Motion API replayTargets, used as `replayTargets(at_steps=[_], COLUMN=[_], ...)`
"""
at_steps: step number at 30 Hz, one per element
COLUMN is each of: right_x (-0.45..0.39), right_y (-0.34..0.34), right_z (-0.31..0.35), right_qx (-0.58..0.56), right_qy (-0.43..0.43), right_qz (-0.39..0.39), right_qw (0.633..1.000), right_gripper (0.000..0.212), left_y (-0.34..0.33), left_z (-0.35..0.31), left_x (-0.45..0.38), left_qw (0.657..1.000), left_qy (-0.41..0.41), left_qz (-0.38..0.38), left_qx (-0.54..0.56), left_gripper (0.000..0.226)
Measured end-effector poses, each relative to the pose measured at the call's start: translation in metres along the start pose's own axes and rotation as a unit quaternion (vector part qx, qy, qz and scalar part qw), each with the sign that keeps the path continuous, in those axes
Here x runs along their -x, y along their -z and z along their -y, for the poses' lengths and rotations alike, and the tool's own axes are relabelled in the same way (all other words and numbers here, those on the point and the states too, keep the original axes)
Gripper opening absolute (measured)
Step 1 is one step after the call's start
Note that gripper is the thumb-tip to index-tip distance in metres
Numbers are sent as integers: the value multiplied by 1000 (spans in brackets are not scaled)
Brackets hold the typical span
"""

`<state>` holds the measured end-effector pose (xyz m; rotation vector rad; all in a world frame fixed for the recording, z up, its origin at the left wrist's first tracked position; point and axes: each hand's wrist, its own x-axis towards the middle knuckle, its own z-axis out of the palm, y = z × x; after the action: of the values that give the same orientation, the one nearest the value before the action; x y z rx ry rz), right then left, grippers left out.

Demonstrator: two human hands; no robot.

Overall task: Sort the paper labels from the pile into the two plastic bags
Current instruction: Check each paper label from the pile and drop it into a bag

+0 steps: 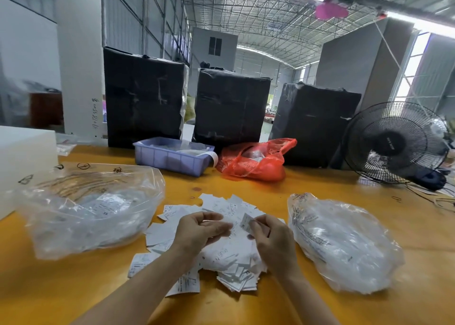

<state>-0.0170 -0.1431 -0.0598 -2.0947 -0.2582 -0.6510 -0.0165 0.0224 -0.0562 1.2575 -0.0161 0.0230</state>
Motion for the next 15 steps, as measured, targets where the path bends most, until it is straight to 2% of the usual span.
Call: replayTargets(at_steps=[3,6,8,10,12,15], right_x=[4,6,8,11,14,14], right_y=[1,2,2,-1,-4,0], right_z=[6,13,21,28,33,33], right_qx=[-67,-139,-206,-241,-239,-250], right_qy=[-7,-58,-107,-132,-138,-157], right_qz=[3,21,77,144,175,159], right_qw=[998,988,970,951,945,942], right_gripper=[21,18,12,32,38,13], left_y=[-1,-4,-8,-12,-17,-22], left_z=[-2,-4,-6,-7,-7,-8], left_x=[2,2,3,4,4,3], left_qw=[1000,995,985,977,973,971], left_qy=[4,15,23,14,-5,-32], left_qz=[1,-1,1,9,17,8], left_qx=[3,98,169,213,230,236], left_gripper=[54,37,24,24,19,20])
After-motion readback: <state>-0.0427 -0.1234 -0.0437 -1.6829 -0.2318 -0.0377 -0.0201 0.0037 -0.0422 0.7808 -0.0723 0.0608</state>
